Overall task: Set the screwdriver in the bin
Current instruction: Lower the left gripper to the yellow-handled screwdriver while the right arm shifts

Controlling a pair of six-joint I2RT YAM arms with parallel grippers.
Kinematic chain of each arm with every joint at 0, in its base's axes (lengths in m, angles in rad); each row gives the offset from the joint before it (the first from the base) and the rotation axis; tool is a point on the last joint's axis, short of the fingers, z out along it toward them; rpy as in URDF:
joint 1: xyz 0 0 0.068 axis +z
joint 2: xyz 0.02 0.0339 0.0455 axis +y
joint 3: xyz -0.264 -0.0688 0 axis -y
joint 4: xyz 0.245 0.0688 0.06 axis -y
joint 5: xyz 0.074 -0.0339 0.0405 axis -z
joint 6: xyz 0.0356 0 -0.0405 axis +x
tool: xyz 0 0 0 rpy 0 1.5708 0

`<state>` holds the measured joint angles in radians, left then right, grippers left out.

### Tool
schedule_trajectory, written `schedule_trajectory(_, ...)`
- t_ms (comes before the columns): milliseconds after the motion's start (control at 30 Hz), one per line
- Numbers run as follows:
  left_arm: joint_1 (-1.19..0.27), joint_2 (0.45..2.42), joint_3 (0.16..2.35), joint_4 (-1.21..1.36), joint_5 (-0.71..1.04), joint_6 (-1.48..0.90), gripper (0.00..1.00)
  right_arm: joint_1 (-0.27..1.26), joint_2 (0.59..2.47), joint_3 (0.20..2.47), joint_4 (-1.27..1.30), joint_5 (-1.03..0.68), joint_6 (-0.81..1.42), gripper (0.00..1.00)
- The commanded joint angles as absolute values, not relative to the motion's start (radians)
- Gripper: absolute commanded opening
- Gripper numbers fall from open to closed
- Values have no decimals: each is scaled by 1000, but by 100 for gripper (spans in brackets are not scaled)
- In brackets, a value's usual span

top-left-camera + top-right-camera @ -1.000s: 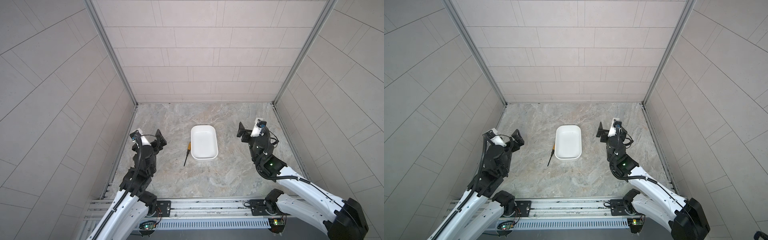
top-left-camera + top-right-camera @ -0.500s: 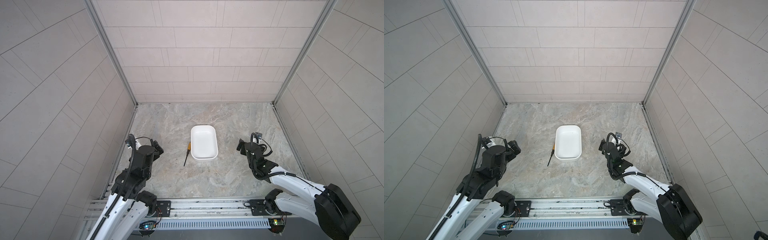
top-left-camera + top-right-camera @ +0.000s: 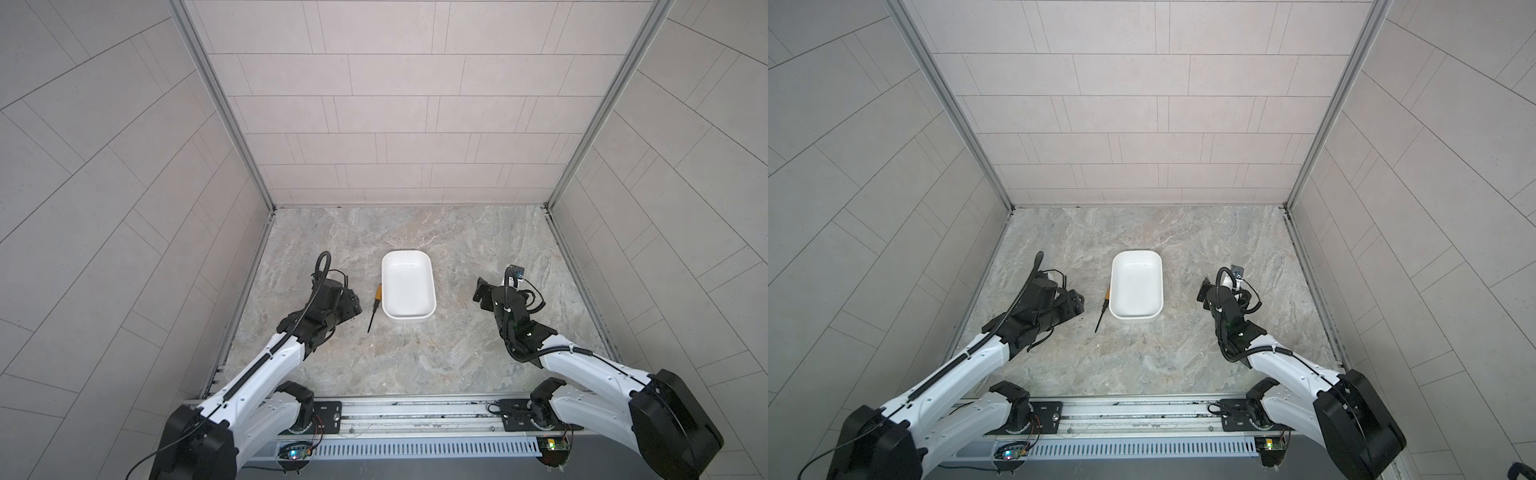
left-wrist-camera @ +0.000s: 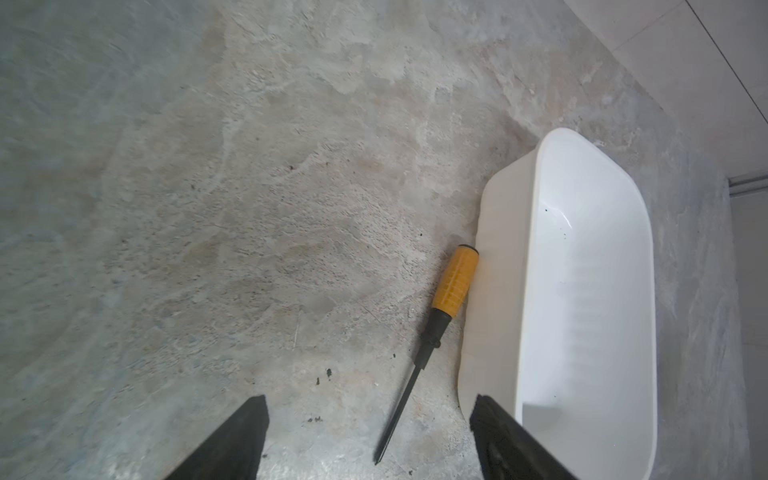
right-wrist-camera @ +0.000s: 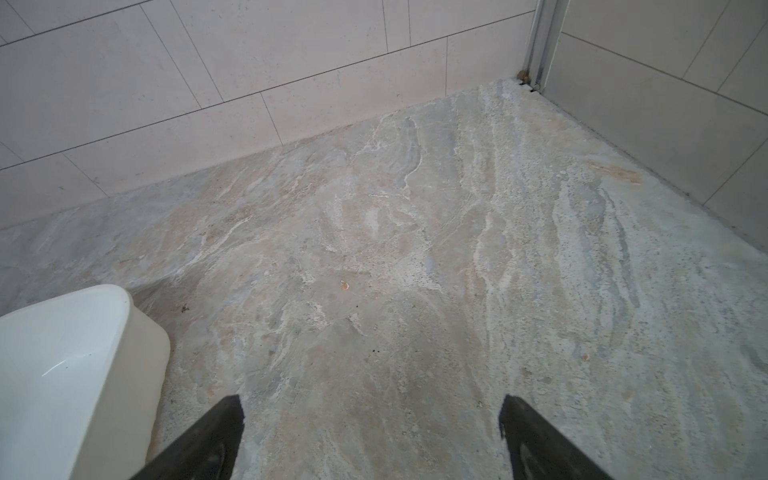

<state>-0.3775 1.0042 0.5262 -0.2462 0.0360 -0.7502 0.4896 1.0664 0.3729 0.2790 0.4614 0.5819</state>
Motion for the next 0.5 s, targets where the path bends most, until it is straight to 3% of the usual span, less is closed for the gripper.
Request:
schedule_trajectory(0,-376,1065,524,-121,123,-700,83,488,1087,419,262,407,551,94)
schedule_trajectory(467,-385,1321,590,-62,209,-613,55,486,1070,397,270,432,564,80)
